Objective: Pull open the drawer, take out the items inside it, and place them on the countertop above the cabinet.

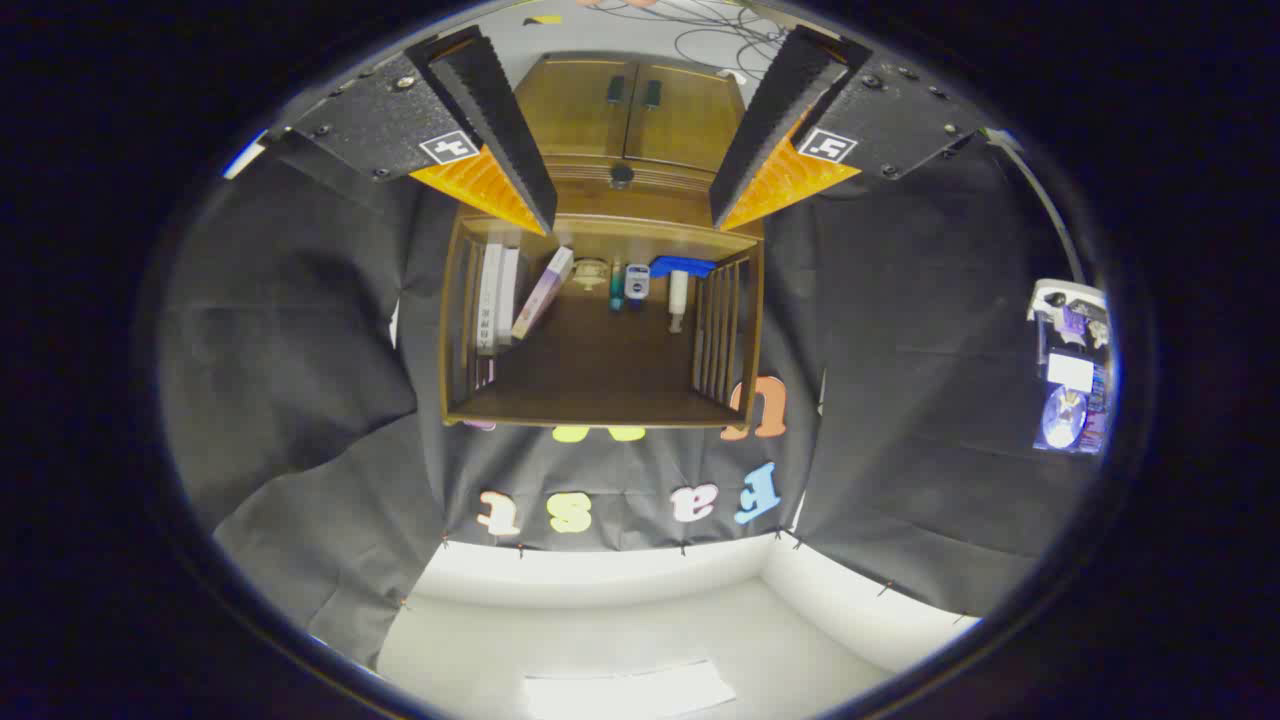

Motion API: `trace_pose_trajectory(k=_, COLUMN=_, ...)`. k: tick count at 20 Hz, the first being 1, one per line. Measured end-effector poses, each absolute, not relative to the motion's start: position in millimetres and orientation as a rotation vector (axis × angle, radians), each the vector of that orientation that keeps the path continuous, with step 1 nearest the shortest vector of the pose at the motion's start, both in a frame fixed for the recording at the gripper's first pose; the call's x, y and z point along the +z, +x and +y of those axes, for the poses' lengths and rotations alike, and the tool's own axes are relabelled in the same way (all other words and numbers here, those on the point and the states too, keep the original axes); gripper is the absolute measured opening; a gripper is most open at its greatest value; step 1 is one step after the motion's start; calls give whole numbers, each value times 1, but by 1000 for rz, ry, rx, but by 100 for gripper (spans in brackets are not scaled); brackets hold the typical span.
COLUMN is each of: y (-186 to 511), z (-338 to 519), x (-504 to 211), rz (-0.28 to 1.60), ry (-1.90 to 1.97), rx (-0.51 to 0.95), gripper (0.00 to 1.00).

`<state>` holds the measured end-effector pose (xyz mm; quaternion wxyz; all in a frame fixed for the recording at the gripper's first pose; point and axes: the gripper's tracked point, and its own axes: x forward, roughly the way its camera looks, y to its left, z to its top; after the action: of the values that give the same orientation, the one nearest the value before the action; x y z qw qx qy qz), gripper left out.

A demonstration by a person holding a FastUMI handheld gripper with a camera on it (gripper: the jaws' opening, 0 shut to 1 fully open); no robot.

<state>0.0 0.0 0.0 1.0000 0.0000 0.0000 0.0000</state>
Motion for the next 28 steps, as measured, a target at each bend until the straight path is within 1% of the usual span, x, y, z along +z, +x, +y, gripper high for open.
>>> trace_pose_trajectory(k=5, y=41, z=-2, x=-4, rz=-11, ry=14, rx=-45, gripper=100)
trace_pose_trajectory(k=8, y=65, z=1, x=-17, rz=24, ry=39, rx=-49, gripper=100)
trace_pose_trajectory(k=11, y=59, z=3, x=-18, rz=29, ry=95, rx=-47, gripper=100)
trace_pose_trajectory(k=16, y=41, z=-12, x=-7, rz=8, ry=70, rx=-68, gripper=100)
trace_pose_trajectory(k=20, y=29, z=-21, x=-27, rz=35, ry=95, rx=-82, gripper=100)
trace_pose_trajectory(k=28, y=27, z=-36, x=-36, rz=26, ry=119, rx=-117, gripper=100)
